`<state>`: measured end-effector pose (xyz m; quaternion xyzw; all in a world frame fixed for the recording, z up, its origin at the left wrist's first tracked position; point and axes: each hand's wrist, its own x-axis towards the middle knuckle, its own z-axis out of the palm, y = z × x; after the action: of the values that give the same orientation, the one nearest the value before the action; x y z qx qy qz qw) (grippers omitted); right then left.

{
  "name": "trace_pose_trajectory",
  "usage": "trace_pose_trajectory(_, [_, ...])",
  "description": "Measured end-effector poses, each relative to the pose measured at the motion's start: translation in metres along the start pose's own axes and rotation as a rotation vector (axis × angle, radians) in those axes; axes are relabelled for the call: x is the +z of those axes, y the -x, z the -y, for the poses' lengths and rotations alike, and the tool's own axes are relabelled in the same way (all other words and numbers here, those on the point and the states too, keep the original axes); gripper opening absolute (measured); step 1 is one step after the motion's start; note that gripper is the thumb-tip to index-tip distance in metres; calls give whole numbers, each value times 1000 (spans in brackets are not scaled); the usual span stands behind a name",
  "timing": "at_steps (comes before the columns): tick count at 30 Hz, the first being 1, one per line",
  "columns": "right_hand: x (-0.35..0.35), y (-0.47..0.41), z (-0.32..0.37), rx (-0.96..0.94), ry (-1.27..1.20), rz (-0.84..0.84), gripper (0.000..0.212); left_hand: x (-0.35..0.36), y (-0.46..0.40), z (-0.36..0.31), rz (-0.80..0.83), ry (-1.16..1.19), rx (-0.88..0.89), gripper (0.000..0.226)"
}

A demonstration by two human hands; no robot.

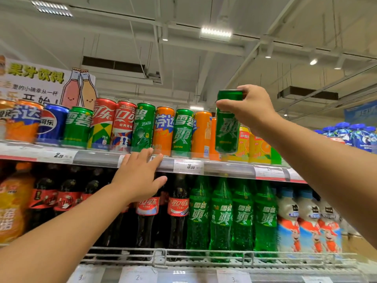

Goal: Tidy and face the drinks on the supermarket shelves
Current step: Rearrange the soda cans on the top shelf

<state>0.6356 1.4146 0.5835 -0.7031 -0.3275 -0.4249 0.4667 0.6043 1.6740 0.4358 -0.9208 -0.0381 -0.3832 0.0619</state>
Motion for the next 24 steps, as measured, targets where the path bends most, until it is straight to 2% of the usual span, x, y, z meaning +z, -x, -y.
trace_pose_trajectory(2, [4,10,5,37,-75,69,33,-10,4,0,3,261,-21,69])
trace_pose_trajectory(4, [17,24,8,79,-141,125,31,-22,8,-6,-34,645,-49,65])
trace_pose_trajectory(6, [33,37,11,118,-204,168,31,-34,10,-17,13,991,-35,69])
trace_pose_trajectory(7, [41,44,13,137,-249,193,31,-38,12,-22,54,1070,-21,71])
trace_pose_trajectory(9, [58,55,19,173,-305,248,30,-40,12,-24,94,1123,-4,55])
trace_pose_trajectory(12, [79,69,28,203,-302,334,29,-41,16,-20,59,1120,14,23])
trace_pose_trajectory(15, [95,78,36,193,-310,367,22,-45,21,-11,32,1069,21,35])
trace_pose_trajectory(17, [104,80,40,192,-279,376,26,-39,20,4,30,1084,-25,20])
trace_pose_trajectory(21, [115,78,49,144,-240,429,24,-39,19,23,-103,1005,-72,32])
trace_pose_trajectory(24, [117,70,56,53,-114,433,29,-36,17,39,-150,987,-80,38])
